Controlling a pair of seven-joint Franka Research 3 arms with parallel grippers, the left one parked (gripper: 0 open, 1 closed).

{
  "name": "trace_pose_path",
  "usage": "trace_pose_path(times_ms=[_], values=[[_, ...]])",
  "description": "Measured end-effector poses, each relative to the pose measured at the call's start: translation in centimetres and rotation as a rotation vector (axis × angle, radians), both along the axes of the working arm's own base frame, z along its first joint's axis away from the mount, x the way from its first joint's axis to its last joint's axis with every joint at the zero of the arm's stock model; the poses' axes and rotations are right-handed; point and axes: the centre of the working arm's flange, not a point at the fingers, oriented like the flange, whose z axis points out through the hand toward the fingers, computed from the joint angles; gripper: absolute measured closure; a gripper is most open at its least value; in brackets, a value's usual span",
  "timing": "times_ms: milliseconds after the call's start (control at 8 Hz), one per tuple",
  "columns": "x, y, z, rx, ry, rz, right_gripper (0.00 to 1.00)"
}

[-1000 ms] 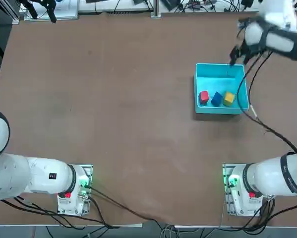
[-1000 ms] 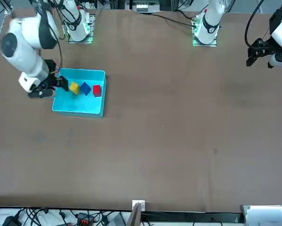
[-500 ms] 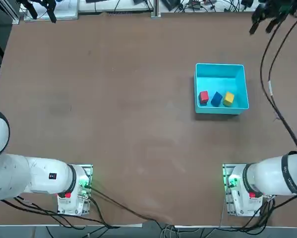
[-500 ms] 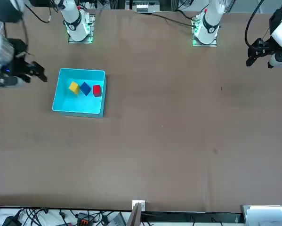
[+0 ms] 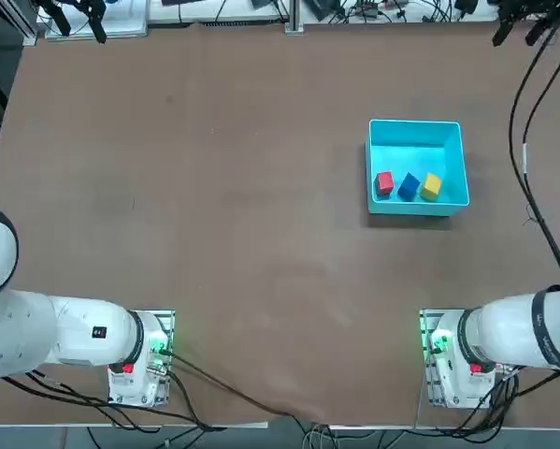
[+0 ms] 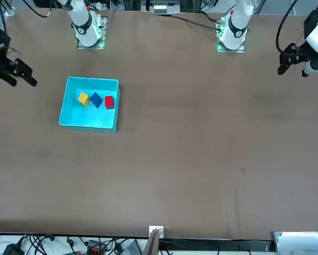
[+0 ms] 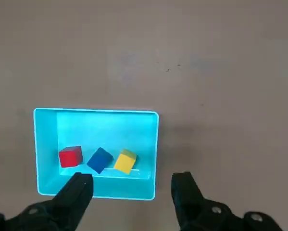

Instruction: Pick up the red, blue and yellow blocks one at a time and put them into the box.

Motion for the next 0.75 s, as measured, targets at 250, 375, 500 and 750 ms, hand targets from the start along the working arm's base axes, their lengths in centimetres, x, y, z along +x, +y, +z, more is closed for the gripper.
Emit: trace_pose_path(times_ms=[250, 375, 500, 750], values=[[0.0, 0.4, 0.9, -0.001, -0.013, 0.009, 0.0], [0.2, 0.4, 1.4, -0.002, -0.021, 0.012, 0.0], [0.6, 0.4, 1.9, -0.004, -0.026, 0.014, 0.01], [2.0, 0.5, 1.8, -0.009, -0.023, 0.014, 0.0]])
